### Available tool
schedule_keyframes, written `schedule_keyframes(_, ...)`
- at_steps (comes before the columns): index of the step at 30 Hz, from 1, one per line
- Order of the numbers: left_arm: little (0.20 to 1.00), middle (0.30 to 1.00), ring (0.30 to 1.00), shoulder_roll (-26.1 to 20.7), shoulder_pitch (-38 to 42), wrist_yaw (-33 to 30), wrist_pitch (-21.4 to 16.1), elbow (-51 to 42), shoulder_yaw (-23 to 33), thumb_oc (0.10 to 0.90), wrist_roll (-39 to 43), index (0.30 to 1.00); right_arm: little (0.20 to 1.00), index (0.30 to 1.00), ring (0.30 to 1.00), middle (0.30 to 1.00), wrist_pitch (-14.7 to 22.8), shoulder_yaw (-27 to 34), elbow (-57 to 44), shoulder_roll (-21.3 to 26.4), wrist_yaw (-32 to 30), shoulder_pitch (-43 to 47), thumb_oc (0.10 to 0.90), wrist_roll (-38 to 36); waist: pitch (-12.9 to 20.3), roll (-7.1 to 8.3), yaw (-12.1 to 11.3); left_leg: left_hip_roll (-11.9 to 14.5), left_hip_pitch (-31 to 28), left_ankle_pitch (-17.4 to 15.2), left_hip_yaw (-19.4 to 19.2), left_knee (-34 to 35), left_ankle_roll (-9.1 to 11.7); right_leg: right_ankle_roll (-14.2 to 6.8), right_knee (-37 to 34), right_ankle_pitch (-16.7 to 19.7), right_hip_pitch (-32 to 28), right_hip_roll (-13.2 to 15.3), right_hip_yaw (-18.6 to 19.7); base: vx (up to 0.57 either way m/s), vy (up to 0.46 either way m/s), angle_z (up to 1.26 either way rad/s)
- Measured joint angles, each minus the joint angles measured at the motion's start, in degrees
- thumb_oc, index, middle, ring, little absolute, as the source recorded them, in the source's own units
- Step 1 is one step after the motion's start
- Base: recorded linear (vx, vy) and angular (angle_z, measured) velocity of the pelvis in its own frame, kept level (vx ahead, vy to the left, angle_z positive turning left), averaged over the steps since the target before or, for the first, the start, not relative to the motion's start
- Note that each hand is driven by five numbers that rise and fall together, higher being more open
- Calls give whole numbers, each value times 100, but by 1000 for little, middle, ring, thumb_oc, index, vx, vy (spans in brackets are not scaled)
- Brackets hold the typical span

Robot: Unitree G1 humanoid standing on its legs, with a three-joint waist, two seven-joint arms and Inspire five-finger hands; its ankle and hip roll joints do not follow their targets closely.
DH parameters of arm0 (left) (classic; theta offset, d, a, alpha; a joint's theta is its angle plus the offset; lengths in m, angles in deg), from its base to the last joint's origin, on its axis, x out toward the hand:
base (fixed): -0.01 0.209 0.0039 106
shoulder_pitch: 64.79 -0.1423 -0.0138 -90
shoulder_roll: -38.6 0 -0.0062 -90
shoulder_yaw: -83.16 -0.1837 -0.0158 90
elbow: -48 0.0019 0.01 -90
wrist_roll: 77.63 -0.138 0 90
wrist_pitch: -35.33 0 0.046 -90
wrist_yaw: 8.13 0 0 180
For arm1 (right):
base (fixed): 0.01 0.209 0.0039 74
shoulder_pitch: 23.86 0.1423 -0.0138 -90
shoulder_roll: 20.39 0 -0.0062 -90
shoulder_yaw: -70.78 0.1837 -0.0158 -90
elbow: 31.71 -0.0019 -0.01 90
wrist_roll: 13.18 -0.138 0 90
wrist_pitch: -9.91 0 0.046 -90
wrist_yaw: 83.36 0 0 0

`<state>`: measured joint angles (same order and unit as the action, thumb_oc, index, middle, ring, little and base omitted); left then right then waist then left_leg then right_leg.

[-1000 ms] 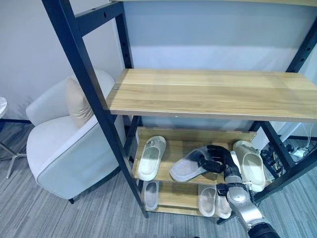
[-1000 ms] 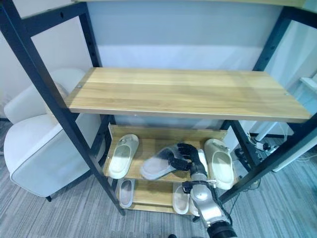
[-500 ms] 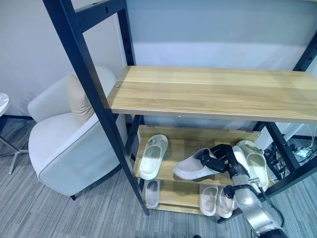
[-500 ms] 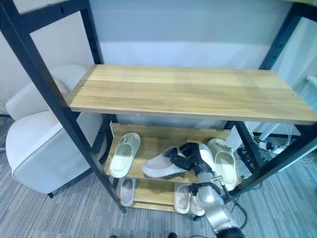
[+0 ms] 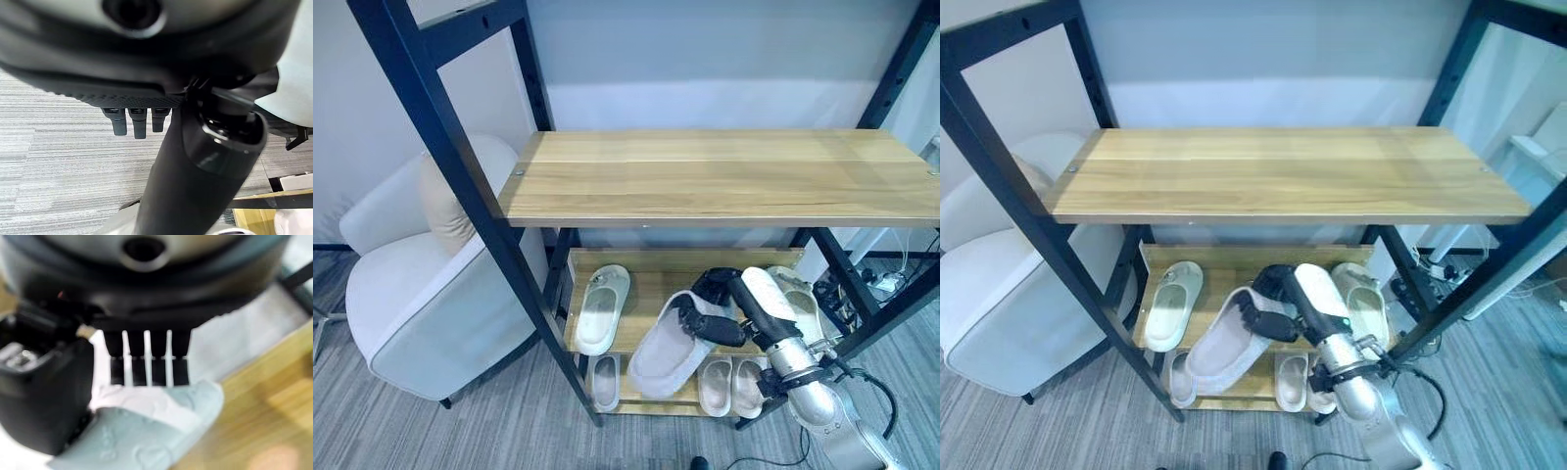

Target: Arrange the slippers neatly on the shoe rack.

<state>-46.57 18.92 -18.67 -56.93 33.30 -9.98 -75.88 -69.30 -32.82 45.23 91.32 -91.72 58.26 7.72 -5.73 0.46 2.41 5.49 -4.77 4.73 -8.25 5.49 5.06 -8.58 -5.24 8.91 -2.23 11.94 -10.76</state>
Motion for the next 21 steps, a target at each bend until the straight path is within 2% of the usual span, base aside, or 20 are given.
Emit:
schedule_keyframes(4,900,900,900,-146,157,33,-43,-19,165,800,184,900,300,300,300,300,102,-336,-99,262,318,36,400,-427,-73,37,5,121,109,95,167,-2,26,30,21,-27,57,-175,28,-103,-229,17)
schedule_keyframes(5,900,900,900,-197,187,37,-62,-28,262,800,331,900,300,300,300,300,169,-565,-146,265,453,102,400,-630,-133,39,-45,257,133,123,187,-74,80,85,10,-26,36,-304,-9,-69,-292,5)
schedule_keyframes(7,900,900,900,-227,220,38,-71,-70,316,800,402,900,300,300,300,300,178,-660,-181,237,498,118,400,-735,-209,62,-26,303,149,119,209,-99,92,138,0,-66,-19,-347,11,-139,-225,24)
schedule_keyframes(8,900,900,900,-267,358,87,-185,-262,304,800,557,900,300,300,300,300,370,-912,-188,206,639,157,400,-1157,-425,-13,-87,503,375,225,492,-299,285,277,38,-138,-49,-658,-36,-179,-220,63)
schedule_keyframes(9,900,900,900,-272,477,80,-210,-369,176,800,615,900,300,300,300,300,402,-954,-187,228,659,165,400,-1296,-546,-51,-114,582,525,276,647,-422,355,343,42,-181,-71,-762,-153,-176,-163,97)
schedule_keyframes(10,900,900,900,-283,602,77,-256,-420,49,800,615,900,300,300,300,300,411,-955,-186,248,681,167,400,-1367,-668,-108,-119,641,693,358,800,-523,392,401,73,-218,-72,-859,-202,-111,-54,103)
schedule_keyframes(11,900,900,900,-252,812,88,-274,-497,-71,800,619,900,300,300,300,300,412,-949,-186,348,705,216,400,-1426,-855,-213,-112,769,828,360,822,-560,321,507,136,-281,-89,-949,-327,-144,-34,113)
schedule_keyframes(12,900,900,900,-205,979,95,-275,-509,-77,800,629,900,300,300,300,300,412,-947,-177,411,717,223,400,-1434,-1009,-280,-103,976,932,145,360,-604,249,602,198,-328,-65,-967,-470,-86,4,99)
schedule_keyframes(13,900,900,900,-199,1068,91,-281,-531,-57,800,667,900,300,300,300,300,412,-948,-181,425,747,224,400,-1434,-1125,-239,-91,1084,951,41,26,-693,161,657,253,-367,14,-908,-504,-53,46,59)
schedule_keyframes(14,900,900,900,-210,1062,78,-294,-537,-29,800,726,900,300,300,300,300,410,-969,-189,450,825,243,400,-1430,-1195,-206,-102,1072,980,20,-218,-892,132,663,376,-381,154,-756,-515,-47,47,20)
schedule_keyframes(16,900,900,900,-205,1038,72,-296,-469,26,800,745,900,300,300,300,300,410,-996,-230,521,830,281,400,-1412,-1237,-204,-20,1105,915,-64,-324,-1141,231,659,559,-399,328,-726,-472,-57,48,0)
schedule_keyframes(17,900,900,900,-252,1091,67,-290,-319,64,800,733,900,300,300,300,300,407,-1135,-255,618,819,545,400,-1266,-1378,-265,193,1169,815,-41,-477,-1133,375,617,976,-505,530,-683,-474,-56,56,1)
schedule_keyframes(19,900,900,900,-338,1229,0,-300,-335,115,800,708,900,300,300,300,300,408,-1239,-340,675,815,646,400,-1110,-1492,-87,237,1169,930,-56,-541,-1305,356,604,1283,-590,768,-602,-428,-27,127,-12)
schedule_keyframes(20,900,900,900,-435,1366,-39,-295,-311,111,800,701,900,300,300,300,300,408,-1404,-357,681,812,831,400,-928,-1560,78,254,1217,1145,-167,-549,-1653,330,617,1560,-683,1002,-561,-338,25,137,-22)
schedule_keyframes(21,900,900,900,-461,1441,-43,-293,-286,102,800,681,900,300,300,300,300,406,-1495,-356,690,812,935,400,-805,-1576,143,245,1240,1212,-232,-563,-1796,327,622,1664,-713,1083,-558,-278,48,141,-26)
